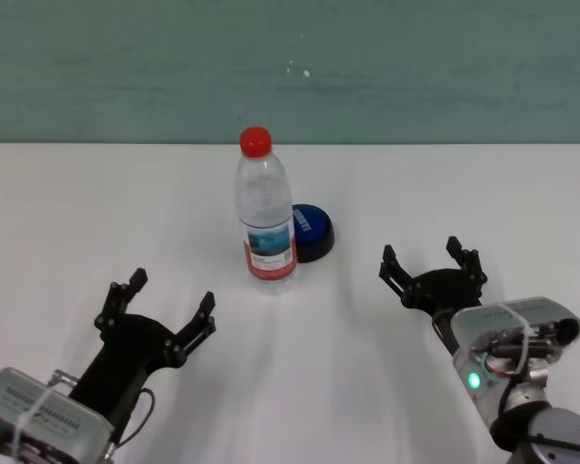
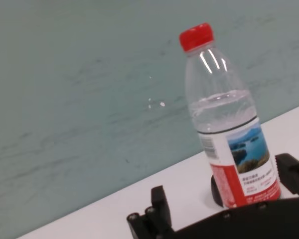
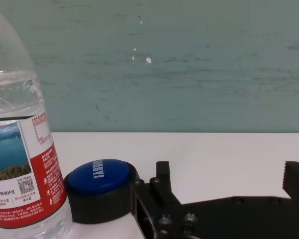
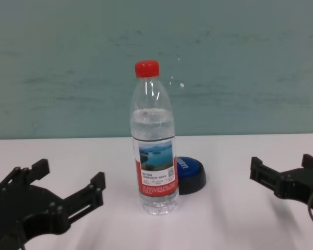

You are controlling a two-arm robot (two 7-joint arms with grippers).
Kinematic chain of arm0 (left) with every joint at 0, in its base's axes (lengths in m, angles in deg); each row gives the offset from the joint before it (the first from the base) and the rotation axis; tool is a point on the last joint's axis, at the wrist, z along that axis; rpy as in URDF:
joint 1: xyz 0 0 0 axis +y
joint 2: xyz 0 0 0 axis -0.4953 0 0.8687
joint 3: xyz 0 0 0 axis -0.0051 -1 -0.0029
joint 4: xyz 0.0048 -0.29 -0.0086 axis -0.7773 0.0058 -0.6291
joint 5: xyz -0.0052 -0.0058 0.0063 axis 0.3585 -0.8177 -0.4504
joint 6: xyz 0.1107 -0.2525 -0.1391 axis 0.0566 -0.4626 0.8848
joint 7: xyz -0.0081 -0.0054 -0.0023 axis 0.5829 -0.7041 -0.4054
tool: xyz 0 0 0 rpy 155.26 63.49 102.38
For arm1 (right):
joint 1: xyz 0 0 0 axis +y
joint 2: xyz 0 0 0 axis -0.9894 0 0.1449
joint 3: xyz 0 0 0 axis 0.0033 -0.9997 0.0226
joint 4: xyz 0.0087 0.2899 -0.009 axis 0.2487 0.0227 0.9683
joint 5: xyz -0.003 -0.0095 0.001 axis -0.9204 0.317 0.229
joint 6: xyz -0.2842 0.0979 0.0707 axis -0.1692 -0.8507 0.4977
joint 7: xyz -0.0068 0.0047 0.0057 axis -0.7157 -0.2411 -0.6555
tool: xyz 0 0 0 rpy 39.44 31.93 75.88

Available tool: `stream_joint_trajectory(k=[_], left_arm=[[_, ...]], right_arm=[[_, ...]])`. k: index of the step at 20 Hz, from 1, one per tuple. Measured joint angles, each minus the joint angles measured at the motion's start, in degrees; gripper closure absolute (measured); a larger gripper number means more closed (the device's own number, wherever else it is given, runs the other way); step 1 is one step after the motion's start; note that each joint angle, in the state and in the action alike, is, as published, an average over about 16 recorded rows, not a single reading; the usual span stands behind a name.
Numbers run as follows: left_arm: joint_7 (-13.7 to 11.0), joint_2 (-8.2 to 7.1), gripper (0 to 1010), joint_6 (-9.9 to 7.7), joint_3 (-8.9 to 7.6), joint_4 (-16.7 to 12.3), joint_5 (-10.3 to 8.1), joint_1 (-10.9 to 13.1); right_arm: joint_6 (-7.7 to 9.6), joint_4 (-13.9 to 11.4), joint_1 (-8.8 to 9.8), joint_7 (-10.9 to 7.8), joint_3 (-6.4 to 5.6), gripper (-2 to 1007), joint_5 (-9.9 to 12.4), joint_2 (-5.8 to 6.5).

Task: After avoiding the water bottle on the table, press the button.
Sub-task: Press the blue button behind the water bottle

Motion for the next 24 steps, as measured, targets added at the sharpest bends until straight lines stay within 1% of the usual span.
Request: stream_joint_trajectory(k=[6, 12, 17, 24], left_arm=[[-0.25, 0.68, 10, -0.74, -1.34, 0.6, -1.38, 0.28], [-0.52, 1.26, 10, -1.85, -1.96, 0.61, -2.54, 0.47], [-0.42, 1.53, 10, -2.56, -2.15, 0.43, -2.81, 0.63], [-0.41, 1.56, 10, -2.69, -2.15, 0.34, -2.84, 0.66]], right_arm=[[0.0, 0.0, 0.0, 0.0, 0.0, 1, 0.0, 0.0], [0.0, 0.0, 0.0, 0.0, 0.0, 1, 0.0, 0.0], [0.0, 0.0, 0.0, 0.0, 0.0, 1, 0.0, 0.0], [0.0, 0.0, 0.0, 0.0, 0.0, 1, 0.0, 0.0]])
